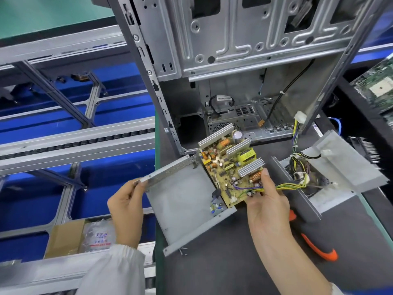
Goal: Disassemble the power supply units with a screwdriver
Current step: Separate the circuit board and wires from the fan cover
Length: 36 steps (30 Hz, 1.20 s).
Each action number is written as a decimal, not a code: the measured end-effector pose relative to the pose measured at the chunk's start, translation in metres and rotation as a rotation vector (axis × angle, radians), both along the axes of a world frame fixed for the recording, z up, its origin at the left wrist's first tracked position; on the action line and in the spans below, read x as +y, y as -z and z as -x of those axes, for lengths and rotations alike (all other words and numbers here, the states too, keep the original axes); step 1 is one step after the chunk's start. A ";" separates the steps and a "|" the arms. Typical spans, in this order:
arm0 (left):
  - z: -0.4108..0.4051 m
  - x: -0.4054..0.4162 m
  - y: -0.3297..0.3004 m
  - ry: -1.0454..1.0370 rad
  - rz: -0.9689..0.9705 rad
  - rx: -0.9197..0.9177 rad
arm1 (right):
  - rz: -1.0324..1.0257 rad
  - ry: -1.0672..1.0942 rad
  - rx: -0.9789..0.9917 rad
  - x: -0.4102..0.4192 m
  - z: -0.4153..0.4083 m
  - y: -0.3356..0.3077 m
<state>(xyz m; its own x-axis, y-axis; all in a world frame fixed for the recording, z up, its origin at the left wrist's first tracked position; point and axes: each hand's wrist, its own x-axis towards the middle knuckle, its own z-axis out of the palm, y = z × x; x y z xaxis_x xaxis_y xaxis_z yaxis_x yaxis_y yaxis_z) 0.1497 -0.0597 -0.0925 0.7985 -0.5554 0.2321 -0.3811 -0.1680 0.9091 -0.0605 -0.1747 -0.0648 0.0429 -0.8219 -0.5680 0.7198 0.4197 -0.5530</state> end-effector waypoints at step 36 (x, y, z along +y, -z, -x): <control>-0.024 -0.045 -0.050 0.076 -0.130 0.047 | 0.828 -0.978 2.062 0.042 0.118 0.012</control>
